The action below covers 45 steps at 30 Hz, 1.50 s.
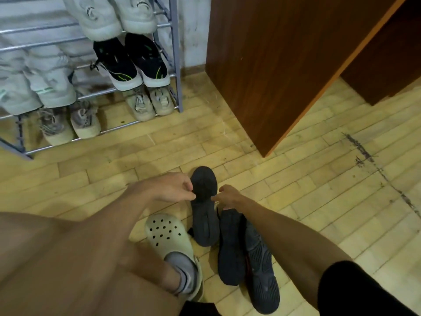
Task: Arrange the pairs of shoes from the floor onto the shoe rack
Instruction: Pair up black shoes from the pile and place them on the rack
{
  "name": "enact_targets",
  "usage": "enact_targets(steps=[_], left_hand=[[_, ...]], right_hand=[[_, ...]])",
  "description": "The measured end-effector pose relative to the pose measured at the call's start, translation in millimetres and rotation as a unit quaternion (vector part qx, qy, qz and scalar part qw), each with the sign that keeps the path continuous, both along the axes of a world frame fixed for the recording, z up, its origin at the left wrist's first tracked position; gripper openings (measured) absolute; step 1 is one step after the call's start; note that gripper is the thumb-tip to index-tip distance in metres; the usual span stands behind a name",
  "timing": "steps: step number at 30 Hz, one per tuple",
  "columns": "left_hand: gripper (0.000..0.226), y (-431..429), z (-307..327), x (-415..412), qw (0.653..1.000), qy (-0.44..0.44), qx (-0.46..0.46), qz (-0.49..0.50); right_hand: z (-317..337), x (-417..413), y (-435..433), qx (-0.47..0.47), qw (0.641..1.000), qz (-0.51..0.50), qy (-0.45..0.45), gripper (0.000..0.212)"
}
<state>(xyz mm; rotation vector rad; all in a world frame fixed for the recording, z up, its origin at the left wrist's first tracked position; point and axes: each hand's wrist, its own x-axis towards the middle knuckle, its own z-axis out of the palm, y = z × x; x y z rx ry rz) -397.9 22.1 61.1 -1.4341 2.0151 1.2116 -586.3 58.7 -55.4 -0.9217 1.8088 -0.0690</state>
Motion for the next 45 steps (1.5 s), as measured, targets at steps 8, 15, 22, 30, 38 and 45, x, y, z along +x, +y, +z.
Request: enact_targets(steps=[8,15,22,30,38,45], left_hand=[[0.039,-22.7,-6.3,20.3,0.999,0.005,-0.017,0.041],[0.020,-39.3,-11.7,18.1,0.981,0.060,-0.030,0.182],[0.013,-39.6,-21.6,19.7,0.990,0.008,-0.038,0.135],[0.023,-37.9,-25.9,24.8,0.994,-0.022,-0.032,0.099],[0.015,-50.9,-29.2,17.9,0.995,-0.047,-0.044,0.076],[0.018,-47.8,-2.0,3.1,0.997,0.010,-0.026,0.073]], right_hand=[[-42.7,34.3,0.5,0.075,0.994,-0.078,-0.007,0.045],[-19.9,17.7,-50.5,-0.081,0.989,0.078,0.094,0.047],[-27.8,26.0,-66.0,-0.133,0.948,0.259,0.130,0.034],[-67.6,11.3,-31.5,0.040,0.963,0.249,0.094,0.094],[-56.2,3.6,-44.9,0.138,0.974,0.172,-0.039,0.051],[3.0,13.5,-78.2,0.059,0.977,0.170,-0.117,0.039]])
